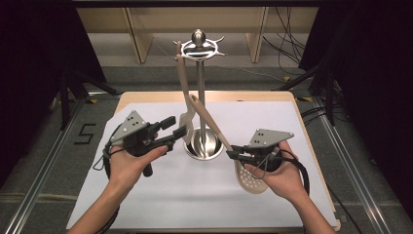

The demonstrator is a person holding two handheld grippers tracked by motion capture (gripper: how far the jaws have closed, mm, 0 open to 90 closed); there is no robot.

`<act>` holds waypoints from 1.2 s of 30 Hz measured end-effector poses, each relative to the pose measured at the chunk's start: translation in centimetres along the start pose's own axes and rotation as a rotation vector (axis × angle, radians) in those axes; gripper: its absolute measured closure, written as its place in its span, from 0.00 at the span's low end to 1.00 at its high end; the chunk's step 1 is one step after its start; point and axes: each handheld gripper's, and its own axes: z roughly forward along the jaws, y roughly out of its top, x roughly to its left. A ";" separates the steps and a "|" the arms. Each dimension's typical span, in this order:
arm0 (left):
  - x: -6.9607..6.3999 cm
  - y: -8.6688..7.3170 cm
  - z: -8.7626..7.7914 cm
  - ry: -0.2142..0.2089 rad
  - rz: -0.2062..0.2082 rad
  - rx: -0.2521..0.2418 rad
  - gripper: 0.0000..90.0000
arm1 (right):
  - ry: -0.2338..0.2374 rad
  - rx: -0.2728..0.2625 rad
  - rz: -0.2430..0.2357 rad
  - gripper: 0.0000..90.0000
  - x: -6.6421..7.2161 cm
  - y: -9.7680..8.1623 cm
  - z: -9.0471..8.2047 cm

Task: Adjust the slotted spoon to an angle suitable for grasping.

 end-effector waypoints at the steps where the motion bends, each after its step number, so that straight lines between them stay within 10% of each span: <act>1: -0.2 0.0 0.2 -0.009 0.001 0.002 0.53 | 0.002 -0.006 -0.016 0.88 -0.1 0.1 0.1; 22: -3.1 0.5 4.1 -0.110 0.001 0.016 0.54 | 0.006 -0.028 -0.033 0.88 1.0 0.9 1.2; 36: -3.0 0.8 4.2 -0.176 -0.047 -0.023 0.77 | 0.000 -0.021 -0.056 0.88 1.4 1.0 1.6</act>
